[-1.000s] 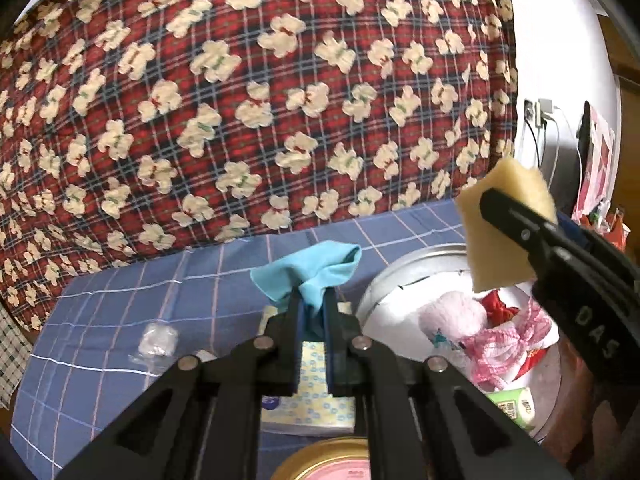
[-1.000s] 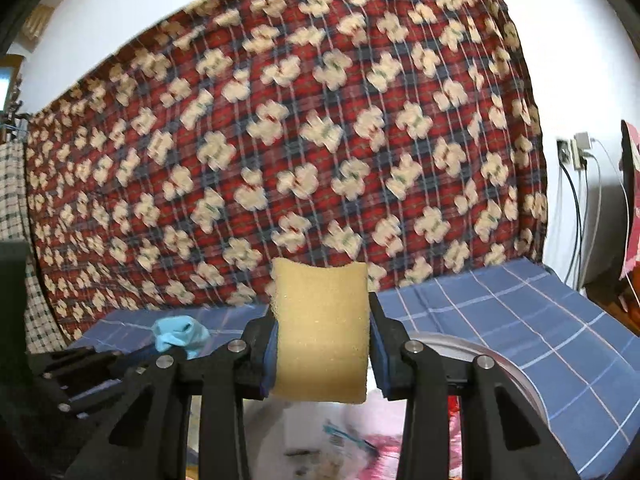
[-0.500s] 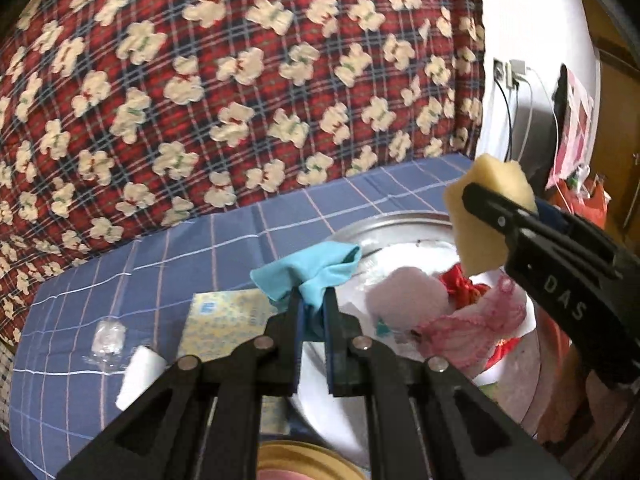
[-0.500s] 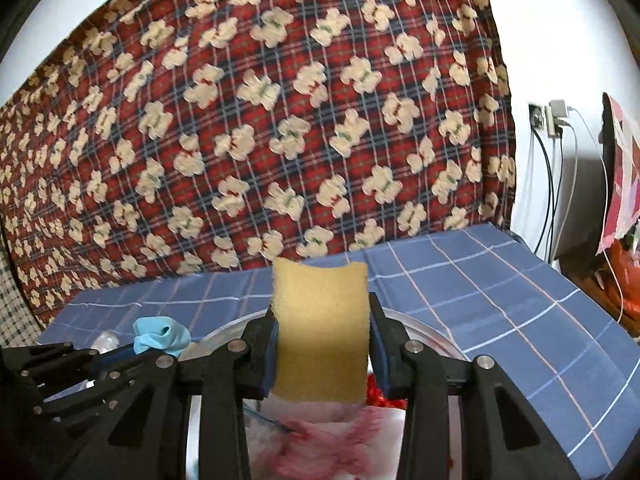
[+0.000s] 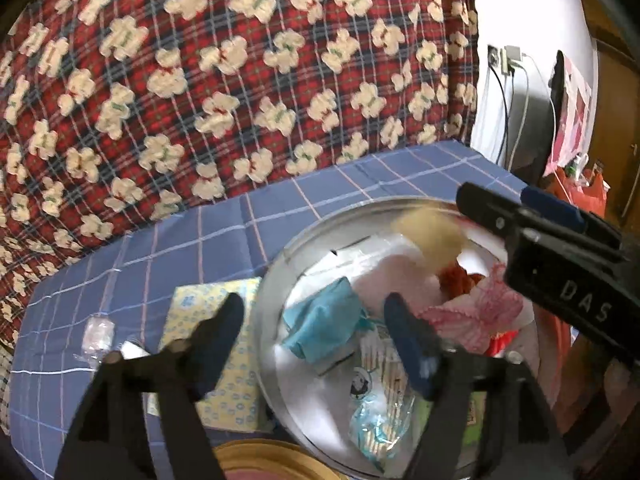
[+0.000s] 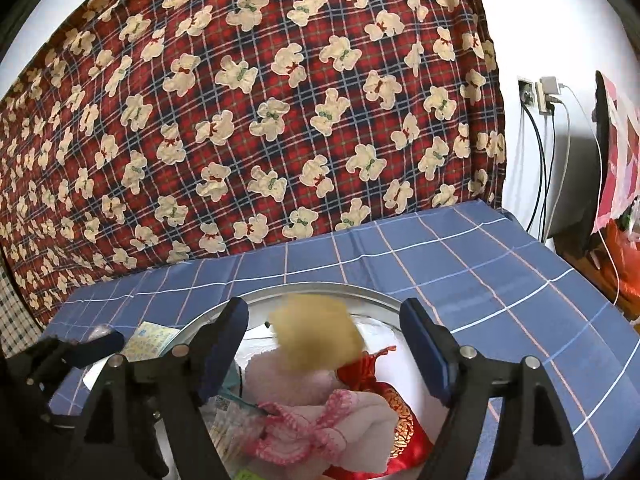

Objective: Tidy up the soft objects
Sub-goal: 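Open both grippers to drop the teal cloth and sponge into the tin, then grasp the clear plastic bag of cotton pads with the left gripper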

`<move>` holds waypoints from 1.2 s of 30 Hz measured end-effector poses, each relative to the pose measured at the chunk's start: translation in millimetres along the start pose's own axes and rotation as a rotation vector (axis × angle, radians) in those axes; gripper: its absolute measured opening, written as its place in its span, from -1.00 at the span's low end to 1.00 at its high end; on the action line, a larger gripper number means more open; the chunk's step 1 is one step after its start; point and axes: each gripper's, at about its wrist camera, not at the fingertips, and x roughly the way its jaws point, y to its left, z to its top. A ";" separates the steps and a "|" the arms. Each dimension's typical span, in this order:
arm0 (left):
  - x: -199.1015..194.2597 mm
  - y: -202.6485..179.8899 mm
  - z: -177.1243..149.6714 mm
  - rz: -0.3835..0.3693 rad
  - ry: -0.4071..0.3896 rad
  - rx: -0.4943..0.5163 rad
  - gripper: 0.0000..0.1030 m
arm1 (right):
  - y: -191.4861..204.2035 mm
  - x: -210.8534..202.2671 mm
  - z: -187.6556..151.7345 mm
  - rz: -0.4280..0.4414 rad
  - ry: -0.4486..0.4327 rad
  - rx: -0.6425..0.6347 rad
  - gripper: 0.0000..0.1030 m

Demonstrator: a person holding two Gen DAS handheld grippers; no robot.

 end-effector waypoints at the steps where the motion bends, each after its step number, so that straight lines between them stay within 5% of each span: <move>1: -4.7 1.3 0.4 -0.014 -0.015 -0.002 0.45 | 1.4 -0.8 0.0 -0.003 -0.003 -0.002 0.55; 8: -29.2 31.8 -3.7 0.047 -0.098 -0.001 0.56 | 9.0 -15.9 3.3 0.026 -0.068 0.017 0.56; 12: -40.4 83.4 -16.0 0.101 -0.109 -0.061 0.61 | 30.6 -22.3 1.9 0.090 -0.090 0.000 0.58; 23: -25.8 242.2 -67.8 0.341 -0.024 -0.285 0.63 | 134.0 4.5 -13.1 0.310 0.044 -0.085 0.58; 36: 52.8 265.2 -71.4 0.252 0.111 -0.253 0.62 | 223.2 27.9 -25.7 0.367 0.155 -0.212 0.58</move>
